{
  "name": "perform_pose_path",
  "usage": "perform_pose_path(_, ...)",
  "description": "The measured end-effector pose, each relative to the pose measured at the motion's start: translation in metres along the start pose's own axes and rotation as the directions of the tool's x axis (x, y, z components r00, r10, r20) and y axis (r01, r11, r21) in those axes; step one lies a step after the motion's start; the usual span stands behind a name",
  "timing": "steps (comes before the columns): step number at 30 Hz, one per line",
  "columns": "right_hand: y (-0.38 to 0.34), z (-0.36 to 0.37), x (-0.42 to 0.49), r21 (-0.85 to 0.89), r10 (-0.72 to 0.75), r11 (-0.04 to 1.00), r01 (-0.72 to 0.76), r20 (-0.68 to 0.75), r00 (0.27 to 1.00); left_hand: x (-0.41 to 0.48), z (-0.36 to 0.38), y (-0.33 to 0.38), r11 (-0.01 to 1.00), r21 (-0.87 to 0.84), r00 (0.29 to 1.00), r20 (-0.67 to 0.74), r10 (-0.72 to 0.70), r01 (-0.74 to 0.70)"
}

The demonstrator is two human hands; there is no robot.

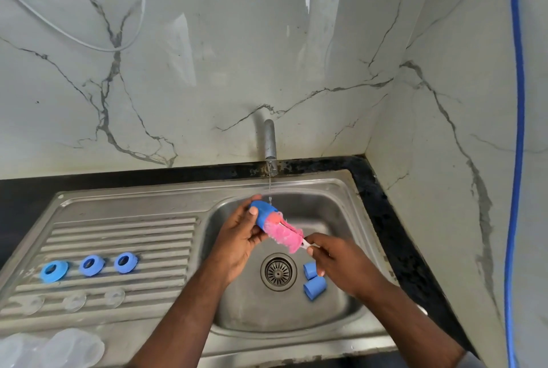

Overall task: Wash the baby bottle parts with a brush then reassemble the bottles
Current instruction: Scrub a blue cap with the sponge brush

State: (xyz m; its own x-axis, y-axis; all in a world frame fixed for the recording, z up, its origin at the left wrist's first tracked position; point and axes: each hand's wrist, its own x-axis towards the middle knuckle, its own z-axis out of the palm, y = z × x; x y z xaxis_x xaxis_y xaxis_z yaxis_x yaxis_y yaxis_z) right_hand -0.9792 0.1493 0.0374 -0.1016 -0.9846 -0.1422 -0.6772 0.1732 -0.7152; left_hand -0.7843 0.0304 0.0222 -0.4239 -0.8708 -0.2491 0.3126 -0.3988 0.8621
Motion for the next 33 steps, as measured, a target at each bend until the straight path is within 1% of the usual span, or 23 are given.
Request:
perform_pose_path(2, -0.005, -0.008, 0.0, -0.259, -0.025, 0.966, 0.02, -0.014, 1.0, -0.001, -0.007, -0.003, 0.989, 0.147, 0.999, 0.024, -0.036, 0.032)
perform_pose_path(3, -0.008, -0.011, 0.0, -0.401, -0.056, 0.915, 0.04, -0.028, 0.998, -0.002, -0.009, -0.006, 0.98, 0.193, 0.998, 0.023, -0.062, 0.057)
perform_pose_path(4, -0.012, -0.011, 0.001, -0.516, -0.091, 0.855, 0.056, -0.042, 0.995, -0.002, -0.011, -0.008, 0.973, 0.215, 0.996, 0.018, -0.09, 0.084)
perform_pose_path(5, -0.018, -0.01, 0.001, -0.594, -0.131, 0.801, 0.073, -0.055, 0.99, -0.002, -0.013, -0.011, 0.972, 0.21, 0.993, 0.016, -0.114, 0.108)
perform_pose_path(6, -0.022, -0.008, 0.001, -0.636, -0.16, 0.766, 0.087, -0.058, 0.985, -0.003, -0.012, -0.013, 0.974, 0.189, 0.991, 0.016, -0.132, 0.126)
perform_pose_path(7, -0.026, -0.005, 0.001, -0.65, -0.183, 0.753, 0.102, -0.058, 0.981, -0.003, -0.012, -0.013, 0.977, 0.166, 0.99, 0.015, -0.14, 0.136)
perform_pose_path(8, -0.028, -0.001, 0.002, -0.627, -0.202, 0.771, 0.115, -0.069, 0.977, -0.003, -0.012, -0.012, 0.979, 0.148, 0.99, 0.01, -0.14, 0.137)
perform_pose_path(10, -0.027, 0.008, 0.002, -0.514, -0.226, 0.847, 0.136, -0.117, 0.967, -0.002, -0.016, -0.011, 0.984, 0.119, 0.991, -0.005, -0.13, 0.13)
perform_pose_path(11, -0.025, 0.01, 0.001, -0.499, -0.231, 0.856, 0.135, -0.136, 0.963, -0.001, -0.018, -0.009, 0.987, 0.102, 0.992, -0.002, -0.123, 0.122)
perform_pose_path(14, -0.021, 0.009, 0.006, -0.585, -0.232, 0.811, 0.03, -0.275, 0.933, 0.004, -0.018, -0.001, 0.995, 0.063, 0.996, 0.035, -0.081, 0.079)
perform_pose_path(17, -0.033, 0.003, 0.016, -0.642, -0.242, 0.765, -0.053, -0.363, 0.9, 0.009, -0.015, 0.009, 1.0, 0.012, 0.999, 0.046, -0.014, 0.013)
perform_pose_path(18, -0.037, 0.001, 0.018, -0.637, -0.226, 0.768, -0.066, -0.366, 0.903, 0.01, -0.014, 0.013, 1.0, -0.003, 0.999, 0.052, -0.001, 0.001)
perform_pose_path(20, -0.044, 0.004, 0.018, -0.654, -0.191, 0.754, -0.07, -0.319, 0.928, 0.008, -0.015, 0.015, 0.999, -0.038, 0.999, 0.049, -0.002, 0.004)
perform_pose_path(23, -0.049, 0.008, 0.014, -0.62, -0.185, 0.784, -0.01, -0.249, 0.951, 0.009, -0.015, 0.017, 0.994, -0.107, 0.999, 0.032, 0.0, 0.003)
perform_pose_path(26, -0.053, 0.007, 0.017, -0.601, -0.208, 0.798, 0.035, -0.221, 0.953, 0.013, -0.01, 0.019, 0.997, -0.07, 1.0, 0.003, 0.029, -0.029)
perform_pose_path(28, -0.057, 0.009, 0.018, -0.622, -0.231, 0.781, 0.048, -0.217, 0.949, 0.015, -0.009, 0.019, 0.997, -0.063, 0.999, -0.03, 0.039, -0.041)
perform_pose_path(29, -0.06, 0.012, 0.019, -0.65, -0.219, 0.76, 0.029, -0.214, 0.952, 0.016, -0.011, 0.018, 0.997, -0.074, 0.999, -0.033, 0.032, -0.034)
perform_pose_path(31, -0.063, 0.018, 0.022, -0.694, -0.148, 0.718, -0.051, -0.224, 0.963, 0.016, -0.014, 0.018, 0.994, -0.106, 1.0, -0.014, -0.013, 0.012)
perform_pose_path(33, -0.065, 0.021, 0.024, -0.679, -0.083, 0.725, -0.119, -0.257, 0.963, 0.017, -0.015, 0.017, 0.988, -0.144, 0.999, 0.001, -0.052, 0.051)
